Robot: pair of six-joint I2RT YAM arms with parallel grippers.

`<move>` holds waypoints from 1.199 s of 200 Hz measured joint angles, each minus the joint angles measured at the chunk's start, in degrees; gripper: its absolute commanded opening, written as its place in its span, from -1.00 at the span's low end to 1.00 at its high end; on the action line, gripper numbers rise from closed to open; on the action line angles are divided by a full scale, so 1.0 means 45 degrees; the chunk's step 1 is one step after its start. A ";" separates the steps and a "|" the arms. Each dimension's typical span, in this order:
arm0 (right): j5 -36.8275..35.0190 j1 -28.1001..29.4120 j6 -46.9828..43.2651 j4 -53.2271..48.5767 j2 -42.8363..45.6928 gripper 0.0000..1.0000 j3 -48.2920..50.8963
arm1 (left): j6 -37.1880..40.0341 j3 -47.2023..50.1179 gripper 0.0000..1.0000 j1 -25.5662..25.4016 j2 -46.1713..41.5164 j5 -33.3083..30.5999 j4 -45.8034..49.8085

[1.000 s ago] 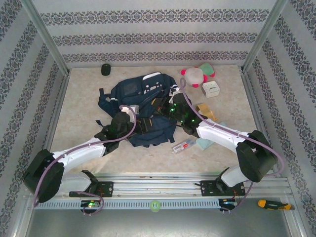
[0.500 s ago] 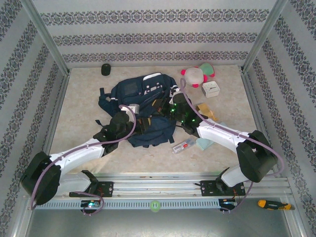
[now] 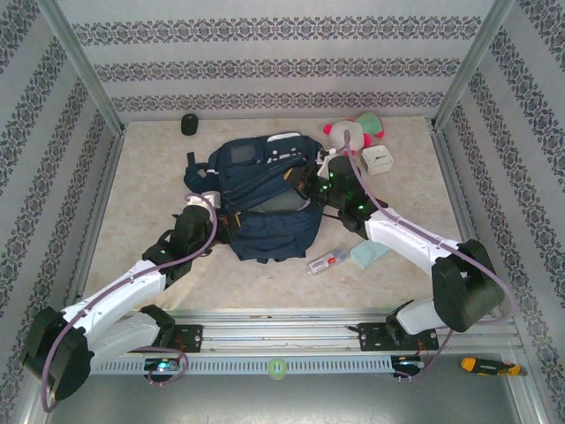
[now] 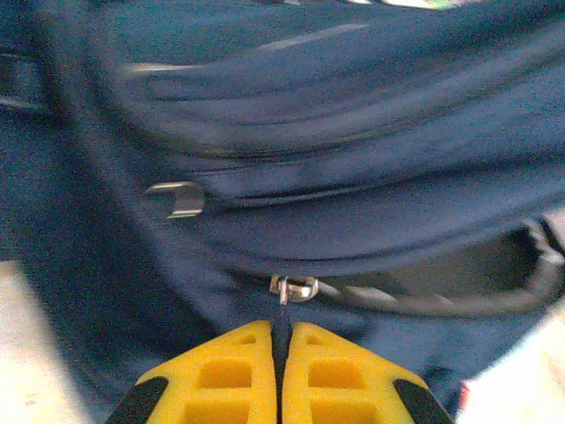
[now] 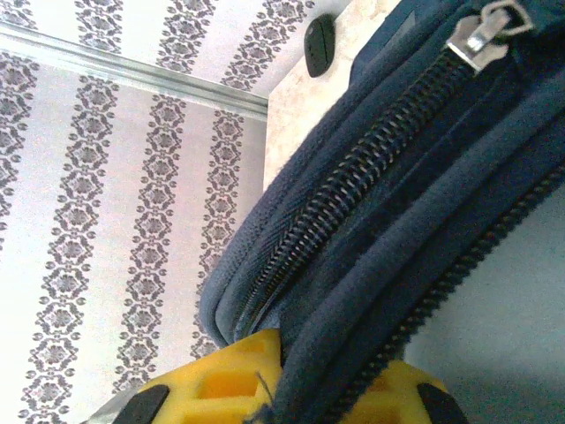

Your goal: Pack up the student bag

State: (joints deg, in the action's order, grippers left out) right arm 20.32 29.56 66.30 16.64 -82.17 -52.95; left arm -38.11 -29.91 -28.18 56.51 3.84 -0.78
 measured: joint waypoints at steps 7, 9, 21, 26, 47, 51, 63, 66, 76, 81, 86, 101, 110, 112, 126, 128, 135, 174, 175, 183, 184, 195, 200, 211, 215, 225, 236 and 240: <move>0.0199 -0.0165 0.0058 -0.0015 0.0015 -1.00 -0.0102 | 0.0049 0.0039 -1.00 0.0277 0.0005 -0.0078 0.0151; 0.0272 -0.0209 0.0068 -0.0029 0.0015 -1.00 -0.0136 | 0.0073 0.0049 -1.00 0.0379 0.0005 -0.0092 0.0175; 0.0656 -0.0355 0.0204 -0.0053 0.0019 -1.00 -0.0301 | 0.0170 0.0063 -1.00 0.0806 0.0029 -0.0107 0.0238; 0.0792 -0.0379 0.0248 -0.0058 0.0019 -1.00 -0.0350 | 0.0199 0.0063 -1.00 0.0957 0.0049 -0.0083 0.0233; 0.1583 -0.0525 0.0534 -0.0131 0.0015 -1.00 -0.0593 | 0.0461 0.0058 -1.00 0.1651 0.0403 0.0058 0.0024; 0.1758 -0.0554 0.0602 -0.0155 0.0000 -1.00 -0.0641 | 0.0505 0.0039 -1.00 0.1778 0.0559 0.0107 -0.0058; 0.2293 -0.0685 0.0758 -0.0238 -0.0092 -1.00 -0.0874 | 0.0675 -0.0107 -1.00 0.2113 0.1093 0.0219 -0.0316; 0.2424 -0.0724 0.0801 -0.0272 -0.0131 -1.00 -0.0947 | 0.0719 -0.0165 -1.00 0.2200 0.1243 0.0262 -0.0374; 0.2846 -0.0860 0.0976 -0.0345 -0.0321 -1.00 -0.1268 | 0.0831 -0.0374 -1.00 0.2535 0.1899 0.0345 -0.0665; 0.3055 -0.0928 0.1030 -0.0359 -0.0437 -1.00 -0.1443 | 0.0894 -0.0476 -1.00 0.2691 0.2191 0.0379 -0.0811; 0.3269 -0.0976 0.1117 -0.0374 -0.0563 -1.00 -0.1627 | 0.0937 -0.0563 -1.00 0.2861 0.2501 0.0398 -0.0991; 0.3784 -0.1107 0.1326 -0.0389 -0.0908 -1.00 -0.2084 | 0.1010 -0.0753 -1.00 0.3322 0.3322 0.0393 -0.1549; 0.4031 -0.1132 0.1443 -0.0423 -0.1078 -1.00 -0.2293 | 0.1005 -0.0874 -1.00 0.3609 0.3847 0.0384 -0.1865; 0.4085 -0.1132 0.1457 -0.0423 -0.1122 -1.00 -0.2331 | 0.1001 -0.0903 -1.00 0.3677 0.3949 0.0384 -0.1919; 0.4308 -0.1141 0.1593 -0.0452 -0.1311 -1.00 -0.2535 | 0.1005 -0.1132 -1.00 0.3949 0.4537 0.0432 -0.2137; 0.4328 -0.1141 0.1608 -0.0457 -0.1345 -1.00 -0.2560 | 0.1005 -0.1166 -1.00 0.3954 0.4600 0.0423 -0.2161; 0.4367 -0.1146 0.1627 -0.0481 -0.1452 -1.00 -0.2647 | 0.1005 -0.1263 -1.00 0.3963 0.4745 0.0379 -0.2229; 0.4410 -0.1282 0.1632 -0.0471 -0.1972 -1.00 -0.3191 | 0.1350 -0.1880 -0.55 0.4061 0.5008 0.0117 -0.2011; 0.4410 -0.1282 0.1632 -0.0471 -0.1972 -1.00 -0.3196 | 0.1370 -0.1894 -0.53 0.4061 0.5008 0.0117 -0.1996; 0.4405 -0.1297 0.1627 -0.0471 -0.2001 -1.00 -0.3274 | 0.1603 -0.2059 -0.29 0.4109 0.4993 0.0000 -0.1855; 0.4405 -0.1297 0.1627 -0.0471 -0.2001 -1.00 -0.3274 | 0.1719 -0.2084 -0.26 0.4119 0.4974 -0.0005 -0.1826; 0.4396 -0.1341 0.1622 -0.0466 -0.2006 -1.00 -0.3317 | 0.2016 -0.2254 -0.05 0.4240 0.4838 -0.0126 -0.1608; 0.4386 -0.1360 0.1622 -0.0466 -0.2006 -1.00 -0.3317 | 0.2322 -0.2307 0.02 0.4303 0.4677 -0.0151 -0.1457; 0.4362 -0.1365 0.1622 -0.0471 -0.2016 -1.00 -0.3317 | 0.2914 -0.2419 0.14 0.4371 0.4226 -0.0151 -0.1209; 0.4352 -0.1379 0.1622 -0.0471 -0.2016 -1.00 -0.3317 | 0.3123 -0.2458 0.17 0.4376 0.4007 -0.0121 -0.1146; 0.4323 -0.1379 0.1622 -0.0476 -0.2016 -1.00 -0.3317 | 0.3808 -0.2579 0.27 0.4371 0.3415 0.0010 -0.1054; 0.4255 -0.1379 0.1622 -0.0471 -0.2016 -1.00 -0.3317 | 0.4580 -0.2715 0.39 0.4371 0.2749 0.0277 -0.1069; 0.4226 -0.1379 0.1622 -0.0471 -0.2016 -1.00 -0.3317 | 0.5013 -0.2788 0.42 0.4371 0.2472 0.0452 -0.1078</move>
State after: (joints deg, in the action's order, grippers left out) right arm 39.33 23.35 73.60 14.52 -91.24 -67.88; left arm -15.55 -42.46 -8.51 67.64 5.87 -5.63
